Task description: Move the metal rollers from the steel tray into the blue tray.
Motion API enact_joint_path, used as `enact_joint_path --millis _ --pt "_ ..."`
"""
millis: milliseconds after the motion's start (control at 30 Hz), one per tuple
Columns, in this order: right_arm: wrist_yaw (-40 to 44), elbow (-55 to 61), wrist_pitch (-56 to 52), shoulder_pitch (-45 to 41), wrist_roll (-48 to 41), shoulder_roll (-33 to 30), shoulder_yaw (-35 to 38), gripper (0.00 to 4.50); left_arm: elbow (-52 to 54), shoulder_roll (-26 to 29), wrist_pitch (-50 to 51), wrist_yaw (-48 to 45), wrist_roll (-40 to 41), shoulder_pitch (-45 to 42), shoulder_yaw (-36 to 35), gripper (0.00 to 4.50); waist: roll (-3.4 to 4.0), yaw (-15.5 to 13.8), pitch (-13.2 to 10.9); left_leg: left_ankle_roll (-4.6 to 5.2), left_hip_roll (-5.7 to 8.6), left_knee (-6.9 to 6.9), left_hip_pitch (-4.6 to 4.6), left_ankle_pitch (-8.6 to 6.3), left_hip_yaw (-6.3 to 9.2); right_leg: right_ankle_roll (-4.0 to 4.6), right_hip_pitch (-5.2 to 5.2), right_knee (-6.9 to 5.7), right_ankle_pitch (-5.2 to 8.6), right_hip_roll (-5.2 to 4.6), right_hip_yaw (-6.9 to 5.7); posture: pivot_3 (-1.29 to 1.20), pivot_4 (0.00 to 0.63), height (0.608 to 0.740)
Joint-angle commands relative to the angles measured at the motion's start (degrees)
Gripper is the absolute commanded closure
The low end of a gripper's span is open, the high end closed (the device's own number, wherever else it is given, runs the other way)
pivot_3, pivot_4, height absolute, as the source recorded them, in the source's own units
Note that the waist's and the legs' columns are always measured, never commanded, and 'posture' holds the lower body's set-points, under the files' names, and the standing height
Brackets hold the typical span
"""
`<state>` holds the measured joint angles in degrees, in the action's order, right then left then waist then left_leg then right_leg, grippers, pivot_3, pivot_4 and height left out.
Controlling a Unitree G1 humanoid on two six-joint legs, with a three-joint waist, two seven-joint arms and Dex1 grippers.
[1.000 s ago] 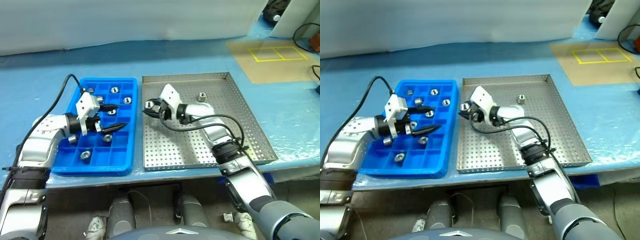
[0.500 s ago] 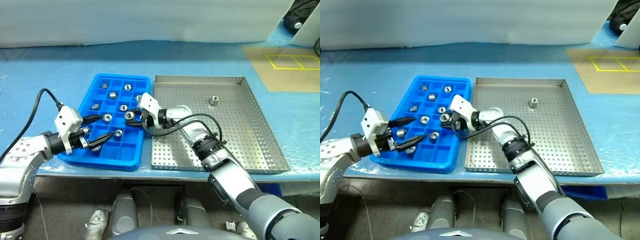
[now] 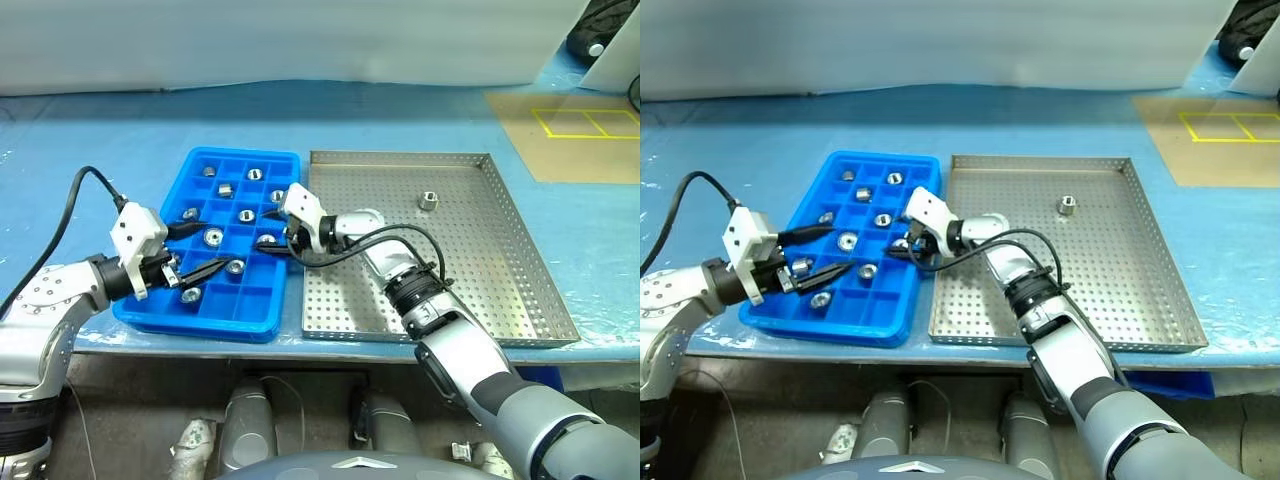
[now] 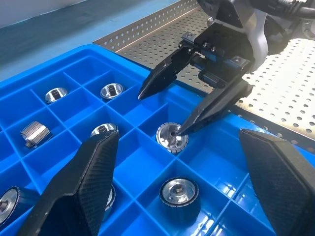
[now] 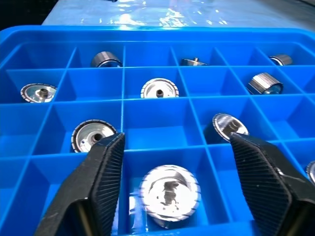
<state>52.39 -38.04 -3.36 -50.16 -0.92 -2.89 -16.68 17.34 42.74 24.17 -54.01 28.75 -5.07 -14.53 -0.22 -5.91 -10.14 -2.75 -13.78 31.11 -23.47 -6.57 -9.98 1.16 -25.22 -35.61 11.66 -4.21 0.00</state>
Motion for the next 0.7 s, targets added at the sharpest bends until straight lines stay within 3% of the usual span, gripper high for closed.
enact_joint_path --millis 33,300,700 --pt "-1.0 4.3 -0.6 -1.7 -2.6 0.4 3.1 1.08 -0.6 0.7 -1.5 -1.0 -0.2 -1.9 0.9 0.40 0.00 0.0 0.0 0.00 0.00 0.00 -0.01 0.00 0.00 0.00 0.00 0.00 0.00 0.00 -0.01 0.10 0.150 0.740" --pt "-3.9 6.8 -2.4 -2.4 -3.5 -3.8 8.0 1.08 -7.0 -1.4 -4.3 -3.8 -1.7 -9.0 7.0 0.40 -0.01 0.3 0.0 -0.03 0.03 0.04 0.00 0.02 -0.01 0.00 0.03 -0.01 0.00 -0.01 0.01 -0.02 0.150 0.740" --pt "-27.0 -2.1 -0.3 0.0 2.0 -14.2 15.7 1.08 -22.7 -11.6 -11.1 -10.5 -5.9 -25.0 17.9 0.40 -0.02 2.4 0.0 -0.30 0.06 0.19 0.03 0.20 -0.05 0.00 0.06 -0.09 -0.03 0.02 0.13 -0.21 0.150 0.740"
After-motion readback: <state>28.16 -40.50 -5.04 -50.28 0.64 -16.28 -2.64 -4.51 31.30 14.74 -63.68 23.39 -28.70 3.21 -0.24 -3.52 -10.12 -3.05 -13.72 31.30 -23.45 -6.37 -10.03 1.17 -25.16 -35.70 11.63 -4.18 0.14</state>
